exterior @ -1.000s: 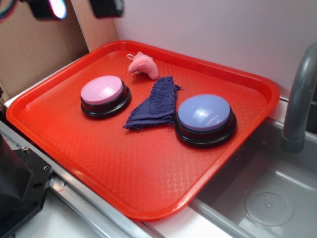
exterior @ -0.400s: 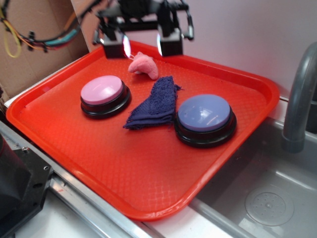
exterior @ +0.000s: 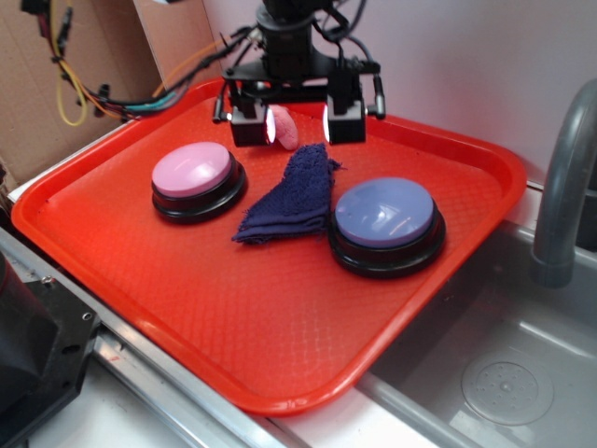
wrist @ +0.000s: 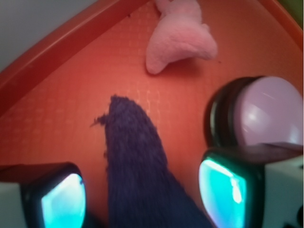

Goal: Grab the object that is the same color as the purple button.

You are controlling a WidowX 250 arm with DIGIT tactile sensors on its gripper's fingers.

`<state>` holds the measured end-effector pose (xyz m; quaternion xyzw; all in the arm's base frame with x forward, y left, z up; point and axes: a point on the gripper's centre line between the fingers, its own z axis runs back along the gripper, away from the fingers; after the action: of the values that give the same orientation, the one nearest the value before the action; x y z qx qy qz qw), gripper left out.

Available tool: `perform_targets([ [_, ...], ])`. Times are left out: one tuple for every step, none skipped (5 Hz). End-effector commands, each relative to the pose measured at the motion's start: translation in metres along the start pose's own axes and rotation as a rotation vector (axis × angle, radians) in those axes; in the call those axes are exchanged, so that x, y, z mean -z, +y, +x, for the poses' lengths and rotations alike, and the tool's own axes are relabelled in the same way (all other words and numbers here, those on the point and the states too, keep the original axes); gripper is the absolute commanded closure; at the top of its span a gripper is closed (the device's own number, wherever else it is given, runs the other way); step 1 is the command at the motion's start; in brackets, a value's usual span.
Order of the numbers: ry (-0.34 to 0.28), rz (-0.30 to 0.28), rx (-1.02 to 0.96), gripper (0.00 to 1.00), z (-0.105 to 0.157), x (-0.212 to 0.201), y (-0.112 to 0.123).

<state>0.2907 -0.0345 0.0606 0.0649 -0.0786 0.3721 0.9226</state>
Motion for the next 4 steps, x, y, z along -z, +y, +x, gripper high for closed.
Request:
perform_targets([
  [-0.028,-0.041,0.028,0.00,0.027,0.018,-0.005],
  [-0.022,-0.052,0.050,0.00,0.027,0.029,-0.006],
  [0.017,-0.081,0.085,0.00,0.026,0.036,-0.005],
  [0.014,-0.101,0.117,0.87,0.021,0.035,-0.005],
])
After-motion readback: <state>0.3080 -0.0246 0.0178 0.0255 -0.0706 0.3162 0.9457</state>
